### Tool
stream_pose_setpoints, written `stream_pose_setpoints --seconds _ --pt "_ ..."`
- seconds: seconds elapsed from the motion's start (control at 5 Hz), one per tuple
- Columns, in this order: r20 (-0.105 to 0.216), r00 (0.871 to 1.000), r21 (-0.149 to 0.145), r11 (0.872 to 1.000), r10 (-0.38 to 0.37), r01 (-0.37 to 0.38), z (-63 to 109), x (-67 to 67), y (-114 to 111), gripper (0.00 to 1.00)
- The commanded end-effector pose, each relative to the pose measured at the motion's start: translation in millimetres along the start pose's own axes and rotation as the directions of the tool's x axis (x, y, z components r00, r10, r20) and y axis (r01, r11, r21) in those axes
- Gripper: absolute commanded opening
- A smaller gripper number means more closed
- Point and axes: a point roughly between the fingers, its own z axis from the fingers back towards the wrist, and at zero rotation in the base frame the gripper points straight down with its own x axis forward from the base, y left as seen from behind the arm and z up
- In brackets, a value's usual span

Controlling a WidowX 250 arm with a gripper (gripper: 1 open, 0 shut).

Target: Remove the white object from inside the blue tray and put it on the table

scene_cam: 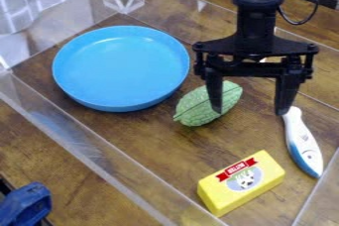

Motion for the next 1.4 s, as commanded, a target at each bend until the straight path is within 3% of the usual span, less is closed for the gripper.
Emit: stream_pose_setpoints --seconds 0.0,0.4,0.6,1.0,1.2 --pt "0.037 0.999 -0.043 0.999 -0.004 0.005 6.1 3.6 -22 1.0" --pt "0.04 0.999 -0.064 0.998 -0.005 0.007 -17.0 10.1 -60 1.0" --pt "0.035 0.999 -0.063 0.998 -0.024 0.027 -22.7 18.6 -68 1.0" --pt "-0.048 0.999 -0.074 0.997 -0.01 0.006 -40.0 31.1 -76 1.0" --pt "-0.073 0.996 -0.051 0.998 -0.044 0.04 -41.3 43.0 -74 1.0"
